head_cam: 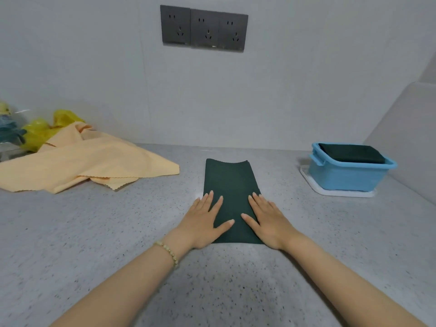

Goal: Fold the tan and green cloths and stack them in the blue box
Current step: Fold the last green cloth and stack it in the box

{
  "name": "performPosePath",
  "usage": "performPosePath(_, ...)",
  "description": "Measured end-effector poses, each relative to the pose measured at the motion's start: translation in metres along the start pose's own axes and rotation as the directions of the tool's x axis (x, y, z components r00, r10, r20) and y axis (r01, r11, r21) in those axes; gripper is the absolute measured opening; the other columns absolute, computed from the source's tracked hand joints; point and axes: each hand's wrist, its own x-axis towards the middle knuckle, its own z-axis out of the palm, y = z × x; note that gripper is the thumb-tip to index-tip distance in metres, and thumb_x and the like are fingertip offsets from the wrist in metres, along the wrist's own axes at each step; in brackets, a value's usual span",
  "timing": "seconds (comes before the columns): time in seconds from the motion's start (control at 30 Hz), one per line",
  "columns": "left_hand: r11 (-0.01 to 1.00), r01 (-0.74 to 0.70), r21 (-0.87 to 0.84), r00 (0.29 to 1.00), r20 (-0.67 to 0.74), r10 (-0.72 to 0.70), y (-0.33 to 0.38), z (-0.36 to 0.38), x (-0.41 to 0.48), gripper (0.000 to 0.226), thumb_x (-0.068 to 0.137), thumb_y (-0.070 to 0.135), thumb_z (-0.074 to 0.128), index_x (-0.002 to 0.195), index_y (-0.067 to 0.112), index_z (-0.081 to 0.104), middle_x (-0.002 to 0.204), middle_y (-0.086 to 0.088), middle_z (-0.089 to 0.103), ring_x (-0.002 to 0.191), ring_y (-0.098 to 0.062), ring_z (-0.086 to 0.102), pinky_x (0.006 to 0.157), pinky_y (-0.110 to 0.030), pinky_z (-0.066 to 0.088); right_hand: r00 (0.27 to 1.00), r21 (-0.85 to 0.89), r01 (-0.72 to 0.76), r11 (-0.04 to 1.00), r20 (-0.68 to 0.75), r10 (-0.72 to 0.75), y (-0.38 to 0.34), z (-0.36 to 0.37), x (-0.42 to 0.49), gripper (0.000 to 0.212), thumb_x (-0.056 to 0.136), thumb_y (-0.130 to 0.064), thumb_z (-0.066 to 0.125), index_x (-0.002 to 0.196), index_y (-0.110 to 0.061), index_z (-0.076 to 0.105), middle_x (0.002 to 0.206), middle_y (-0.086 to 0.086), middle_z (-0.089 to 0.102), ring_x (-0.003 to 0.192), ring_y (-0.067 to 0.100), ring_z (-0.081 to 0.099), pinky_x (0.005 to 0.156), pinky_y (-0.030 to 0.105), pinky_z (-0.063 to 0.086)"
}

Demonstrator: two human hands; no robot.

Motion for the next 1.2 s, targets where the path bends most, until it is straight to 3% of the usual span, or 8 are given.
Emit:
performPosePath(0.23, 0.982, -0.187, -0.005, 0.979, 0.083, 0.187, -0.007, -0.002, -0.052, 0.077, 0.069, 0.093, 0.014, 0.135, 0.066, -0.015, 0.157, -0.002, -0.024, 0.142, -0.020, -0.028, 0.115, -0.047, -0.017, 0.971, 0.016, 0.229, 0.973, 0.061, -0.230, 0.017, -0.005, -0.049, 0.081, 0.082, -0.073, 0.004, 0.150, -0.030, -0.011, 0.157, -0.016, -0.015, 0.137, -0.009, -0.022, 0.112, 0.017, -0.017)
performPosePath(0.37, 0.977, -0.214, -0.018, 0.965, 0.154, 0.214, -0.010, -0.013, -0.060, 0.093, 0.066, 0.093, 0.032, 0.141, 0.059, -0.012, 0.157, 0.006, -0.017, 0.138, -0.012, -0.032, 0.106, -0.036, -0.027, 0.957, -0.042, 0.272, 0.961, 0.115, -0.265, 0.028, -0.012, -0.063, 0.093, 0.079, -0.083, 0.015, 0.149, -0.029, -0.015, 0.154, -0.017, -0.021, 0.138, -0.008, -0.022, 0.114, 0.019, -0.014)
performPosePath(0.53, 0.947, -0.276, 0.165, 0.956, 0.152, 0.252, -0.017, -0.024, -0.062, 0.097, 0.075, 0.086, 0.033, 0.150, 0.040, -0.009, 0.160, -0.004, -0.011, 0.145, -0.018, -0.017, 0.111, -0.028, -0.020, 0.951, -0.118, 0.288, 0.950, 0.148, -0.270, 0.039, -0.020, -0.073, 0.102, 0.075, -0.087, 0.021, 0.150, -0.027, -0.014, 0.156, -0.012, -0.017, 0.139, -0.005, -0.021, 0.115, 0.020, -0.014)
performPosePath(0.7, 0.945, -0.270, 0.183, 0.955, 0.174, 0.239, -0.015, -0.025, -0.064, 0.084, 0.085, 0.064, 0.038, 0.150, 0.040, -0.011, 0.159, -0.005, -0.011, 0.147, -0.020, -0.010, 0.118, -0.031, -0.010, 0.948, -0.262, 0.317, 0.911, 0.100, -0.301, 0.036, -0.028, -0.070, 0.091, 0.083, -0.071, 0.027, 0.153, -0.018, 0.002, 0.160, -0.003, -0.004, 0.145, 0.007, -0.011, 0.118, 0.027, -0.010)
performPosePath(0.8, 0.941, -0.249, 0.230, 0.968, 0.095, 0.233, -0.015, -0.023, -0.060, 0.079, 0.091, 0.058, 0.039, 0.152, 0.033, -0.005, 0.160, -0.006, 0.006, 0.146, -0.022, 0.008, 0.118, -0.030, 0.002, 0.939, -0.354, 0.333, 0.874, 0.036, -0.343, 0.033, -0.028, -0.062, 0.078, 0.089, -0.060, 0.033, 0.150, -0.014, 0.021, 0.160, -0.001, 0.001, 0.146, 0.012, -0.009, 0.117, 0.029, -0.012)
performPosePath(0.97, 0.893, -0.243, 0.380, 0.961, -0.030, 0.274, -0.011, -0.029, -0.040, 0.081, 0.091, 0.028, 0.051, 0.153, 0.021, 0.000, 0.131, -0.003, 0.035, 0.114, -0.019, 0.036, 0.095, -0.027, 0.032, 0.897, -0.195, 0.417, 0.888, -0.071, -0.437, 0.029, -0.031, -0.037, 0.033, 0.091, -0.041, 0.053, 0.113, -0.017, 0.046, 0.158, -0.005, 0.016, 0.147, 0.013, 0.008, 0.118, 0.029, 0.007)
performPosePath(1.1, 0.846, -0.317, 0.429, 0.942, 0.037, 0.334, -0.011, -0.034, -0.038, 0.087, 0.086, 0.012, 0.050, 0.153, 0.023, -0.003, 0.140, -0.008, 0.027, 0.128, -0.022, 0.027, 0.111, -0.030, 0.020, 0.867, -0.189, 0.483, 0.855, -0.031, -0.497, 0.029, -0.035, -0.029, 0.024, 0.093, -0.040, 0.053, 0.099, -0.019, 0.045, 0.159, -0.007, 0.008, 0.147, 0.010, -0.003, 0.119, 0.035, 0.008)
performPosePath(1.2, 0.850, -0.370, 0.376, 0.929, 0.135, 0.345, -0.011, -0.028, -0.053, 0.095, 0.086, 0.008, 0.051, 0.150, 0.030, -0.016, 0.159, -0.008, -0.009, 0.146, -0.024, -0.012, 0.117, -0.031, -0.013, 0.849, -0.197, 0.522, 0.830, 0.029, -0.527, 0.027, -0.033, -0.042, 0.023, 0.093, -0.043, 0.049, 0.095, -0.021, 0.045, 0.158, -0.008, 0.012, 0.146, 0.007, -0.006, 0.120, 0.033, 0.001)
